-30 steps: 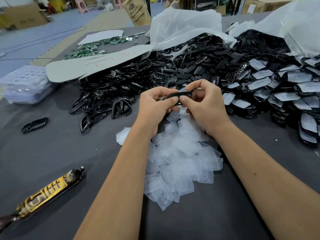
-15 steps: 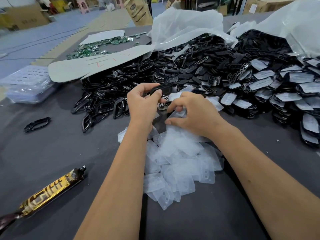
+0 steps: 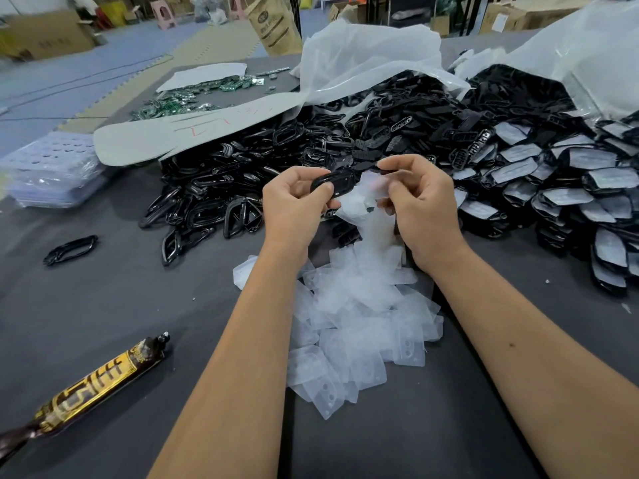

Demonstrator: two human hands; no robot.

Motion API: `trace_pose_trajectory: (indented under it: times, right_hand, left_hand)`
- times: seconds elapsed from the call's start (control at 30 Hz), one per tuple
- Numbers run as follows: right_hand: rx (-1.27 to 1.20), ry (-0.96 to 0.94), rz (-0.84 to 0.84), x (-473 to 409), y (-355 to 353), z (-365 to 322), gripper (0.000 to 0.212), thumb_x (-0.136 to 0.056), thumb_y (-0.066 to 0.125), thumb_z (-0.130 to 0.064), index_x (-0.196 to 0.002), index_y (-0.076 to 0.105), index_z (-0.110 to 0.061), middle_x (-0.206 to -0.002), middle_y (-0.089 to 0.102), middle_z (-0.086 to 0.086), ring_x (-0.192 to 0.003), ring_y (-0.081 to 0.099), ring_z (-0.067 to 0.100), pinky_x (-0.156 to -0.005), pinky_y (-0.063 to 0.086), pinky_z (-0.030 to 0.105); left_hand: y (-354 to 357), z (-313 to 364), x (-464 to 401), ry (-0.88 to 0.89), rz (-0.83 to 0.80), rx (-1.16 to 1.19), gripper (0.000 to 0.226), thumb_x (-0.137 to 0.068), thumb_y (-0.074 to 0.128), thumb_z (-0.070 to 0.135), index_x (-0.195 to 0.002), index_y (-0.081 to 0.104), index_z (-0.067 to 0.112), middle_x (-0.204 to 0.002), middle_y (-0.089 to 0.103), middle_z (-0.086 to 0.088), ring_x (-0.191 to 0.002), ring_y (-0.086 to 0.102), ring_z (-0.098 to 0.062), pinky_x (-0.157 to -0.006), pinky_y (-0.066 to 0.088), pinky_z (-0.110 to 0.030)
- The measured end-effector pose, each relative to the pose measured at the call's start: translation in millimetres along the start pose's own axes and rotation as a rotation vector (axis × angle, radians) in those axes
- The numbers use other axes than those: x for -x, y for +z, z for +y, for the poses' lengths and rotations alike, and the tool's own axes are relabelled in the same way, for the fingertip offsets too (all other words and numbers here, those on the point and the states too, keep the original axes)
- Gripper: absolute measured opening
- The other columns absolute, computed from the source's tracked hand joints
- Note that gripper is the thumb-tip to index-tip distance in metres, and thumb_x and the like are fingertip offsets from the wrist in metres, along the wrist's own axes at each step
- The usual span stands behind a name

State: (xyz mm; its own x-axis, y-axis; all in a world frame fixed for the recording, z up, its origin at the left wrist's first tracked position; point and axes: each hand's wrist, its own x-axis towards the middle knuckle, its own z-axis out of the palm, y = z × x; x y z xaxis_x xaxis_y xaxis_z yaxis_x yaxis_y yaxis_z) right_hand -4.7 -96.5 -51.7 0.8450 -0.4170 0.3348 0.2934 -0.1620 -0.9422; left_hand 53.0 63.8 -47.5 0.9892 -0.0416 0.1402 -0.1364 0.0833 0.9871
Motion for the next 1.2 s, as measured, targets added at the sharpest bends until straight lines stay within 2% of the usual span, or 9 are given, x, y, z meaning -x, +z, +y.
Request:
trace_pose_trajectory:
  times: [0.1, 0.23, 0.33, 0.47, 0.57, 0.77, 0.97, 1.1, 1.2]
  right_hand:
    - [-0.019, -0.002, -0.035, 0.6, -0.5, -1.5, 0.032, -0.087, 0.049, 0.015, -0.103, 0.066, -0.008, -0.079, 0.070, 0.005, -0.067, 0.068, 0.013, -0.066, 0.054, 0.022]
    - [-0.043, -0.010, -0.044, -0.4, -1.5, -0.8, 0.018, -0.089, 0.073, 0.003, -0.091, 0.070, -0.014, -0.079, 0.074, 0.001, -0.072, 0.073, 0.018, -0.075, 0.060, 0.029]
    - [-0.064, 0.002, -0.016, -2.4, -3.1, 1.4, 0.018, -0.089, 0.074, 0.002, -0.089, 0.077, -0.016, -0.083, 0.076, 0.000, -0.075, 0.071, 0.017, -0.082, 0.061, 0.036]
    - [-0.147, 0.032, -0.033, -2.8, -4.1, 1.8, 0.015, -0.091, 0.075, -0.001, -0.096, 0.078, -0.014, -0.084, 0.077, 0.004, -0.073, 0.071, 0.018, -0.073, 0.058, 0.027]
    - [-0.140, 0.009, -0.035, -2.4, -3.0, 1.1, 0.008, -0.088, 0.079, -0.003, -0.091, 0.074, -0.008, -0.080, 0.075, 0.006, -0.068, 0.071, 0.019, -0.064, 0.053, 0.021]
    - [-0.059, -0.021, -0.055, -2.1, -1.5, 3.3, 0.008, -0.089, 0.079, -0.006, -0.086, 0.078, -0.014, -0.078, 0.075, -0.002, -0.066, 0.065, 0.011, -0.068, 0.053, 0.021]
    - [0.022, -0.032, -0.060, -2.1, -0.5, 4.3, 0.014, -0.091, 0.077, -0.009, -0.087, 0.080, -0.022, -0.080, 0.077, -0.003, -0.067, 0.064, 0.008, -0.069, 0.053, 0.023]
    - [0.103, -0.059, -0.021, -0.7, 0.5, 3.6, 0.009, -0.089, 0.080, -0.011, -0.084, 0.079, -0.019, -0.079, 0.077, 0.000, -0.063, 0.068, 0.010, -0.066, 0.055, 0.025]
    - [0.181, -0.070, 0.052, 0.5, 1.7, 3.2, 0.009, -0.085, 0.085, -0.015, -0.082, 0.076, -0.013, -0.074, 0.076, 0.000, -0.065, 0.072, 0.017, -0.067, 0.060, 0.032]
  left_hand:
    - [2.0, -0.7, 1.2, -0.011, -0.007, 0.017, 0.017, -0.090, 0.068, -0.008, -0.093, 0.071, 0.008, -0.069, 0.074, -0.002, -0.060, 0.071, -0.015, -0.056, 0.051, -0.017]
    - [3.1, -1.6, 3.0, -0.021, -0.034, -0.002, 0.016, -0.090, 0.067, -0.010, -0.101, 0.070, 0.001, -0.072, 0.075, -0.005, -0.061, 0.072, -0.015, -0.056, 0.051, -0.017]
    - [4.2, -0.7, 3.6, -0.006, -0.052, 0.005, 0.019, -0.089, 0.067, -0.011, -0.097, 0.071, 0.006, -0.080, 0.077, -0.010, -0.061, 0.071, -0.017, -0.060, 0.054, -0.020]
    - [5.1, -0.8, 4.7, 0.022, -0.092, 0.027, 0.025, -0.088, 0.068, -0.011, -0.104, 0.073, 0.008, -0.089, 0.079, -0.011, -0.062, 0.069, -0.019, -0.064, 0.056, -0.023]
    - [7.7, -1.9, 6.5, 0.040, -0.124, 0.023, 0.025, -0.088, 0.068, -0.011, -0.099, 0.076, 0.010, -0.088, 0.080, -0.008, -0.063, 0.069, -0.017, -0.062, 0.053, -0.019]
    - [9.8, -2.4, 5.7, -0.071, -0.169, 0.132, 0.016, -0.090, 0.072, -0.005, -0.096, 0.078, 0.009, -0.090, 0.079, -0.014, -0.071, 0.071, -0.019, -0.072, 0.060, -0.027]
    - [9.6, 1.8, 5.0, -0.148, -0.153, 0.169, 0.035, -0.097, 0.048, 0.001, -0.094, 0.082, 0.009, -0.102, 0.077, -0.021, -0.069, 0.073, -0.027, -0.068, 0.060, -0.028]
    - [10.1, 2.2, 5.7, -0.146, -0.165, 0.180, 0.035, -0.098, 0.048, 0.007, -0.093, 0.082, 0.008, -0.101, 0.078, -0.017, -0.073, 0.073, -0.029, -0.075, 0.063, -0.035]
    - [9.6, 0.7, 5.7, -0.144, -0.184, 0.161, 0.028, -0.095, 0.053, 0.003, -0.096, 0.081, 0.007, -0.096, 0.077, -0.017, -0.074, 0.073, -0.026, -0.074, 0.062, -0.033]
